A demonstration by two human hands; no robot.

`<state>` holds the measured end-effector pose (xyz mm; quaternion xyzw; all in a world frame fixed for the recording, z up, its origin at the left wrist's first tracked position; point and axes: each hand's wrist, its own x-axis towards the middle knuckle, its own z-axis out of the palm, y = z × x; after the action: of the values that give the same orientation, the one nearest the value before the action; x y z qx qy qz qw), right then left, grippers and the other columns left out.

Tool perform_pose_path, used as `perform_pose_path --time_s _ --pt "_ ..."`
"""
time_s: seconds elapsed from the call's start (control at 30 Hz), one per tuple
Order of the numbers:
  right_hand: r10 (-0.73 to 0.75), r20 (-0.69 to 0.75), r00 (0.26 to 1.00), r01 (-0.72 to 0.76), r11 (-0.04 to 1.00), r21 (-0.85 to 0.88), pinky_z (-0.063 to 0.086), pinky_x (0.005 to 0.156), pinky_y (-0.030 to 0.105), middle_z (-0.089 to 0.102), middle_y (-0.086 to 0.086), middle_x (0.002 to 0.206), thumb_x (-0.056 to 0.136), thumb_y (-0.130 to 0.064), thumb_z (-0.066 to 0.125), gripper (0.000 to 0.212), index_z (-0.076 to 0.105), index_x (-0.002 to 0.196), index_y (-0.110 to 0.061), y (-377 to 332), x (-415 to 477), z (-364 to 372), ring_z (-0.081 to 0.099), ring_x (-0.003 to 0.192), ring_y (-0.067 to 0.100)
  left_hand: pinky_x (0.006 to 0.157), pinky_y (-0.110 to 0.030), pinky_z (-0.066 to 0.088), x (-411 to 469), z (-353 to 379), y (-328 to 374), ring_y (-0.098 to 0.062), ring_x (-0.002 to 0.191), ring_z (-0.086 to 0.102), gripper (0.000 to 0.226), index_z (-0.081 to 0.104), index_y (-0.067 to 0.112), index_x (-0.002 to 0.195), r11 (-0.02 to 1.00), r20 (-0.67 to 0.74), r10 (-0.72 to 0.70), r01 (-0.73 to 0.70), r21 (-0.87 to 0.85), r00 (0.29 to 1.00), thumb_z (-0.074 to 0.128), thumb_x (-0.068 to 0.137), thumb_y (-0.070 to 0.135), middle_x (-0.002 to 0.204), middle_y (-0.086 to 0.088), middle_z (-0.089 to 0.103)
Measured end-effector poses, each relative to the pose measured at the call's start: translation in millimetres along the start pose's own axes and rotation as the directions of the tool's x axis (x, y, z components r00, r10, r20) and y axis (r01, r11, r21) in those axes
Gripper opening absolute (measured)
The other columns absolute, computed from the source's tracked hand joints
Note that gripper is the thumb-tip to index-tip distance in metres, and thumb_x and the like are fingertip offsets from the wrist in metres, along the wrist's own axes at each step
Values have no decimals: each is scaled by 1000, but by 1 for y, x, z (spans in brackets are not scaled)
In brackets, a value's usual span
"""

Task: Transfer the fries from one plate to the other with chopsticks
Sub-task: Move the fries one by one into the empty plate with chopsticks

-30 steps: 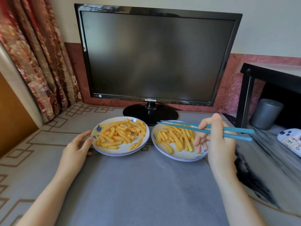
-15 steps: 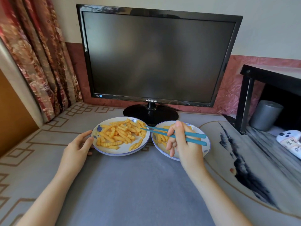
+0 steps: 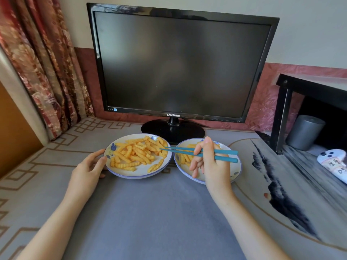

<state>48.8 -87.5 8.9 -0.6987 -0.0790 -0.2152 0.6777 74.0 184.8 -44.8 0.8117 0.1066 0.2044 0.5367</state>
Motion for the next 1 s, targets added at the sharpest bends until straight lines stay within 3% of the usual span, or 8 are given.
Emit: perform_pose_path --time_s 0.27,0.53,0.63,0.77,0.9,1.0 --pt "-23 -19 1000 24 999 32 30 34 14 45 17 43 103 -20 33 46 49 63 -4 -16 -5 -15 41 29 15 52 0 42 0 0 -1 -12 71 61 30 58 18 126 1000 12 -6 6 -17 1000 48 97 19 83 11 66" --pt "-5 54 999 4 1000 24 30 34 14 47 23 46 102 -24 38 44 52 68 -2 -15 -6 -16 43 31 18 51 -1 43 0 0 -1 -9 72 60 31 58 16 127 1000 9 13 -13 -4 1000 47 97 17 93 -5 68" --pt "-16 97 995 16 1000 8 30 36 14 51 18 44 98 -34 37 44 53 68 -6 -11 -7 -11 43 32 20 52 -1 43 1 0 -3 -11 71 61 30 58 17 126 1000 10 11 -11 12 1000 47 97 19 92 -3 68" --pt "-9 148 989 12 1000 -16 32 37 15 50 22 48 102 -26 34 42 52 69 -8 -7 -8 -3 43 33 15 56 -10 48 2 -1 -5 -14 72 63 31 58 21 126 1000 17 -3 2 16 1000 48 97 22 91 1 69" --pt "-18 113 993 19 1000 -9 35 39 19 53 12 45 100 -37 36 46 52 65 -12 -8 -9 -3 43 34 20 57 -11 48 2 -1 -5 -14 73 63 29 58 21 125 1000 21 1 -1 9 1000 48 97 22 87 12 67" --pt "-23 40 999 23 1000 11 34 38 17 51 14 43 100 -33 36 47 52 64 -7 -13 -10 -7 42 33 23 56 -9 47 2 0 -4 -12 73 62 29 58 20 125 1000 17 -2 2 -1 1000 48 97 22 86 14 66"
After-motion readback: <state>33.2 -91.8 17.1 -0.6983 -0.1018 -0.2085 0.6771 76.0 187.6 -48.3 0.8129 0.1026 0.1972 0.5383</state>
